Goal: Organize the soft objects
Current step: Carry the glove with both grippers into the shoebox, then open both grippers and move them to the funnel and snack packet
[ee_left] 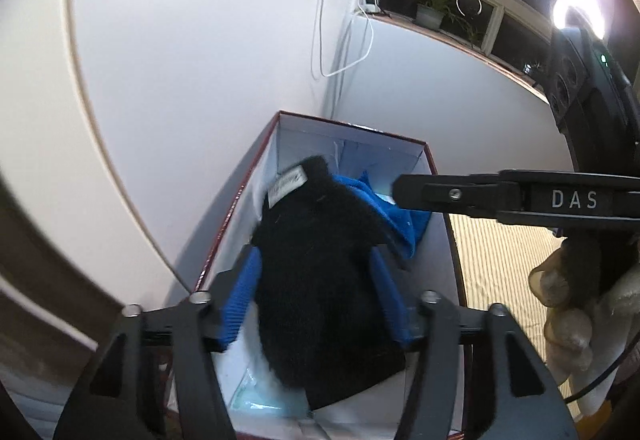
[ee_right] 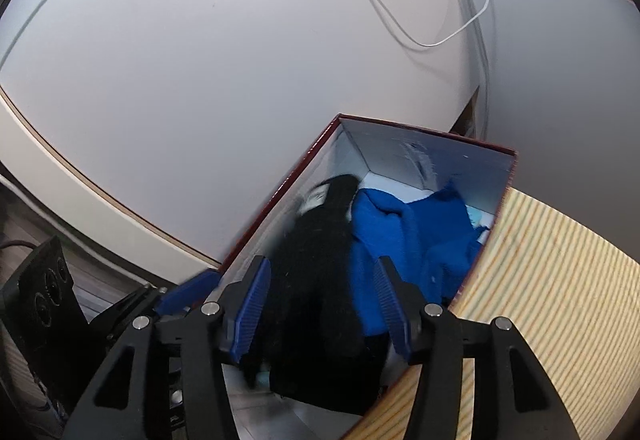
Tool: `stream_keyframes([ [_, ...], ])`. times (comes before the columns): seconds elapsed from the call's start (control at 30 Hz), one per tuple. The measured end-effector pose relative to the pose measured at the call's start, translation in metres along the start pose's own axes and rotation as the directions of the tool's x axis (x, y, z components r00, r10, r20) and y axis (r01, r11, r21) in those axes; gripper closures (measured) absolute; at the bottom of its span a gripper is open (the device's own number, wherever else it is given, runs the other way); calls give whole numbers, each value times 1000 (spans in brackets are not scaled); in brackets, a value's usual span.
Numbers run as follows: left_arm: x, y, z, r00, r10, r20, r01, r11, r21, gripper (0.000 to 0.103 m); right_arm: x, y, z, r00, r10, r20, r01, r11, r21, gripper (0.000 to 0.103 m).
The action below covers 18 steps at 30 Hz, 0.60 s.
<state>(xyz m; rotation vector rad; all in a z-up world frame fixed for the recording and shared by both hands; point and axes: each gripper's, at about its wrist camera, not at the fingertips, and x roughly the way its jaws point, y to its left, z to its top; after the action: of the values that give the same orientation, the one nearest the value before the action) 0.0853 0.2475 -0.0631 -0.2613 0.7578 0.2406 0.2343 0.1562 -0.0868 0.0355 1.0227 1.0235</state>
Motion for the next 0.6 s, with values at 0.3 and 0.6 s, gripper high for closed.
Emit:
stream_keyframes([
  [0.3, -29, -16, -6, 999, -35, 30, 34, 999, 25, 42, -38, -12, -22, 999, -16, 34, 16, 1000, 3, 43],
  [0.6, -44, -56, -16, 993, -113, 39, 111, 992, 61, 35, -101, -34, -63, 990, -76, 121, 75, 997, 17, 36],
])
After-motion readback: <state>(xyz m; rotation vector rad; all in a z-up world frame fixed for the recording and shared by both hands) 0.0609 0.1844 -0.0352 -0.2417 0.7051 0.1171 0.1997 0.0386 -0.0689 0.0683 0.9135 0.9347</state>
